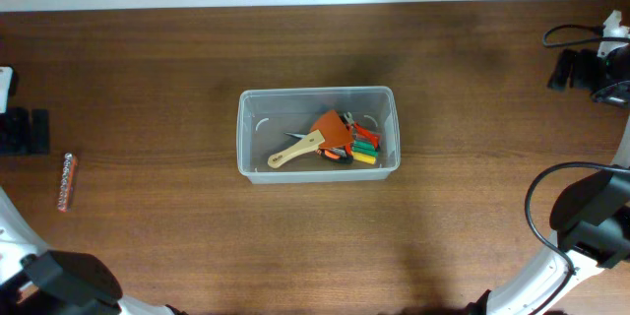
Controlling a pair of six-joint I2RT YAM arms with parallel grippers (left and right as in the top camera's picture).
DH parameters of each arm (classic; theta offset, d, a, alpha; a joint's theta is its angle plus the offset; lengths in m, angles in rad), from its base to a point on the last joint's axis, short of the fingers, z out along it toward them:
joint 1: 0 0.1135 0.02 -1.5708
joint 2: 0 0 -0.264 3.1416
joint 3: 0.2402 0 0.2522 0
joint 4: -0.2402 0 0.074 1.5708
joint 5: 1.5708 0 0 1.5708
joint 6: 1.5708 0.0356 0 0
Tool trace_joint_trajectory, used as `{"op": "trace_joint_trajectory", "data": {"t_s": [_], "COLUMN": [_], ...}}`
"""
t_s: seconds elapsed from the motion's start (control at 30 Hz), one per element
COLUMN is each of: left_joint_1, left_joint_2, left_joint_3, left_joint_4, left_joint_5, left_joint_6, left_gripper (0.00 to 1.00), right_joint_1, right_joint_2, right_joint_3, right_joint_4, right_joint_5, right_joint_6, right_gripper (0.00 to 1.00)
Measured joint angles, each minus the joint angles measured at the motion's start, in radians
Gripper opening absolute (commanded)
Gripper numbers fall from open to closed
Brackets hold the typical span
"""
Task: Pack container
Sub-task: 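Move the left gripper left above the orange socket rail, then lower the left gripper and grasp the socket rail at its end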
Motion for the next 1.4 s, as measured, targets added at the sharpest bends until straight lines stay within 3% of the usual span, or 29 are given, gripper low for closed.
{"op": "trace_joint_trajectory", "data": {"t_s": [0.27, 0.87, 1.17, 1.4], "left_joint_1": [0.074, 0.072, 0.072, 0.071], "left_joint_2": [0.165, 0.462, 0.491, 0.491], "left_joint_3": [-0.019, -0.025, -0.026, -0.025], "left_joint_4": [0.036, 0.095, 0.124, 0.161], "left_joint_5": [-0.002, 0.010, 0.069, 0.019], "left_joint_6": [0.040, 0.043, 0.042, 0.014], "left_gripper": [0.99, 0.99, 0.99, 0.99], "right_joint_1": [0.000, 0.000, 0.000, 0.000], "right_joint_2": [0.000, 0.000, 0.000, 0.000], "right_joint_3": [0.000, 0.000, 0.000, 0.000], "right_joint_4": [0.000, 0.000, 0.000, 0.000], "right_joint_5": [0.000, 0.000, 0.000, 0.000], "right_joint_6": [0.000, 0.000, 0.000, 0.000], "right_gripper": [0.99, 0.99, 0.98, 0.99]}}
